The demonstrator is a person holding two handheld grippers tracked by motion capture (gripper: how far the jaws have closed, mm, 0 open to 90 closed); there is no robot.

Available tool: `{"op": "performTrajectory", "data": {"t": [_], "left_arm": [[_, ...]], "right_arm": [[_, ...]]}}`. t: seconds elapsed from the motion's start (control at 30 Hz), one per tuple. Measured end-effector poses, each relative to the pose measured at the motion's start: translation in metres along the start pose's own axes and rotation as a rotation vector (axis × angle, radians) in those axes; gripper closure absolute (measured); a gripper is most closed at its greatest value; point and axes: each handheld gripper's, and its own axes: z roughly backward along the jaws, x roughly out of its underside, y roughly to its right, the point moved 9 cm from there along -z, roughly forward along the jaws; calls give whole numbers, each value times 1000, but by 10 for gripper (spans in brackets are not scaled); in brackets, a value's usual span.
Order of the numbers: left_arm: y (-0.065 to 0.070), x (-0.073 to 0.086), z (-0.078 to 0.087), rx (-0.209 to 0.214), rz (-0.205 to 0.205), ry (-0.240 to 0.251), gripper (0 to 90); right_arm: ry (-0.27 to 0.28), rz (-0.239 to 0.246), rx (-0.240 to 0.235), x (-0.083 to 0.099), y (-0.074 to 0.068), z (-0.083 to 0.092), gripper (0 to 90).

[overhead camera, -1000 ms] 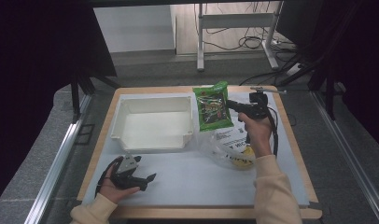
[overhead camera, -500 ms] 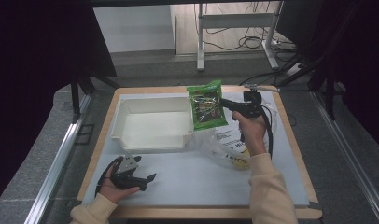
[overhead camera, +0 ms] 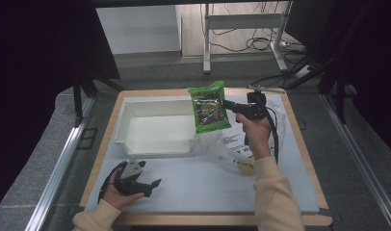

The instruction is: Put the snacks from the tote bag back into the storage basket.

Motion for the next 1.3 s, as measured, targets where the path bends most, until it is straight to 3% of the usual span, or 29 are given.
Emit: {"op": "performTrajectory", "data": {"t": [1.3], "left_arm": [[-1, 0, 1, -1, -4, 0, 121]], "right_arm": [[-20, 17, -61, 0, -36, -34, 899]]}}
